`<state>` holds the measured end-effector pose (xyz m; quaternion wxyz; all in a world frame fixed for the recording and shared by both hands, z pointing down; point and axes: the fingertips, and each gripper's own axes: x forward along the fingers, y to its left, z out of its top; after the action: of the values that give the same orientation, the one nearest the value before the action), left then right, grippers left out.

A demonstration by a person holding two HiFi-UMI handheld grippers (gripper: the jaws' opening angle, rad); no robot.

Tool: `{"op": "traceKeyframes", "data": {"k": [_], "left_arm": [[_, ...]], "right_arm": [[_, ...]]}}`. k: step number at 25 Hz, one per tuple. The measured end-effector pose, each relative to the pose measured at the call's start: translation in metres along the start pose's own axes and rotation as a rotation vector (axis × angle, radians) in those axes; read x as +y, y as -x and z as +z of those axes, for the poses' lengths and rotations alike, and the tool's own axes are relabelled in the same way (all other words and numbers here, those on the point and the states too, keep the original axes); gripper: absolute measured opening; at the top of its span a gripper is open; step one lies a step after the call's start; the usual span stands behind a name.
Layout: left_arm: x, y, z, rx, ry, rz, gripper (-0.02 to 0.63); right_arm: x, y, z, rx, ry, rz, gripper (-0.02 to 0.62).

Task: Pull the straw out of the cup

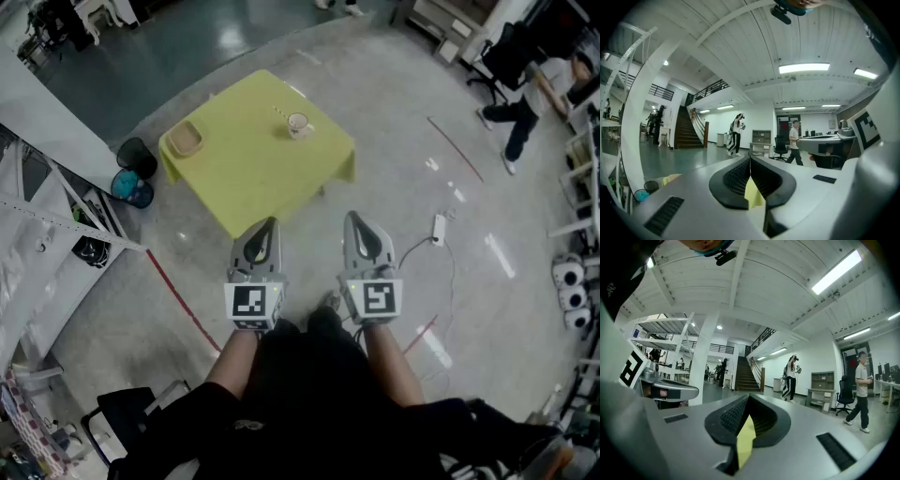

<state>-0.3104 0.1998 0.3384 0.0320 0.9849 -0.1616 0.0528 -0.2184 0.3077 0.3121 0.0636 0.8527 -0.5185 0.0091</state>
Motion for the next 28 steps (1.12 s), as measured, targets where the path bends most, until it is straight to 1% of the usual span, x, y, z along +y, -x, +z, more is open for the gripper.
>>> {"op": "traceKeyframes", "data": {"k": [5,10,17,23,28], "left_arm": [[-0.006,-0.012,0.0,-0.001,0.003,-0.006,0.044],[-0.016,-0.025,-0.001,0.017,0.013,-0.007,0.044],[-0.037,-0.046,-0.008,0.043,0.001,0.0,0.044],[-0.057,-0.07,-0.01,0.076,-0.005,0.012,0.044],[-0.083,-0.093,-0.016,0.108,-0.002,0.017,0.044]], "right_arm": [[-0.01,-0.006,-0.003,-0.001,-0.003,0.004,0.017],[-0.025,-0.009,-0.005,-0.006,0.0,-0.001,0.017],[-0.041,-0.013,-0.019,0.004,-0.002,0.053,0.017],[-0.07,-0.019,-0.027,0.014,-0.013,0.085,0.017],[-0.098,-0.017,-0.04,0.026,-0.039,0.116,0.017]]}}
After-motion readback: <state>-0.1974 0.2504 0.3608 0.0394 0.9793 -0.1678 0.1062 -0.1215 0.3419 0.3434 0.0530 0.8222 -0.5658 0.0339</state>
